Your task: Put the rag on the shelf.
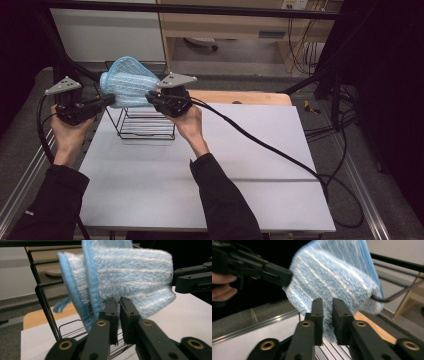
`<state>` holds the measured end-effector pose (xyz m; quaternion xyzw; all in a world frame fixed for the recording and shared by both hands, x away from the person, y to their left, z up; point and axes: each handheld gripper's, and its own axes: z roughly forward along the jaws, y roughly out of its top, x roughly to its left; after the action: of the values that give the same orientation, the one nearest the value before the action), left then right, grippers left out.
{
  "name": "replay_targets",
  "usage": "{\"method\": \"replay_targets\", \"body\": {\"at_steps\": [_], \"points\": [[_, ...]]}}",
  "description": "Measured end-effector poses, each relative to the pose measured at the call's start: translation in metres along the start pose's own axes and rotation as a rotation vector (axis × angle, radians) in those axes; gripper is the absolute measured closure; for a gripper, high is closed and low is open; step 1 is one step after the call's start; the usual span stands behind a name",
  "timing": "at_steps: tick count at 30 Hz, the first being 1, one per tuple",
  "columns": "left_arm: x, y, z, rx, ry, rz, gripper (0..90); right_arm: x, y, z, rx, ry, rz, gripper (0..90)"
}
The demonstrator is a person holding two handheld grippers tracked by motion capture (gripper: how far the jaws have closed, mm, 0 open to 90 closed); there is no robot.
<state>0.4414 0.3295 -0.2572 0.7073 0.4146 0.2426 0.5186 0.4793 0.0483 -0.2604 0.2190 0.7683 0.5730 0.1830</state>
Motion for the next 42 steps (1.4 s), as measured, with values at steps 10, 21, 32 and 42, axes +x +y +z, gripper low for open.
{"method": "replay_targets", "body": {"at_steps": [10, 21, 32, 42], "points": [[-0.009, 0.005, -0.021, -0.014, -0.006, 0.002, 52.9, 0.001, 0.014, -0.031, -0.02, 0.024, 0.041, 47.9], [-0.015, -0.026, -0.039, 0.023, -0.005, 0.009, 26.1, -0.009, -0.01, -0.073, 0.051, -0.016, 0.077, 12.4], [-0.023, -0.087, -0.023, 0.086, -0.046, -0.003, 14.4, -0.028, -0.066, -0.131, 0.059, -0.084, 0.113, 3.0], [-0.033, -0.138, -0.005, 0.136, -0.077, 0.0, 13.9, -0.043, -0.135, -0.188, 0.11, -0.108, 0.182, 1.0]]}}
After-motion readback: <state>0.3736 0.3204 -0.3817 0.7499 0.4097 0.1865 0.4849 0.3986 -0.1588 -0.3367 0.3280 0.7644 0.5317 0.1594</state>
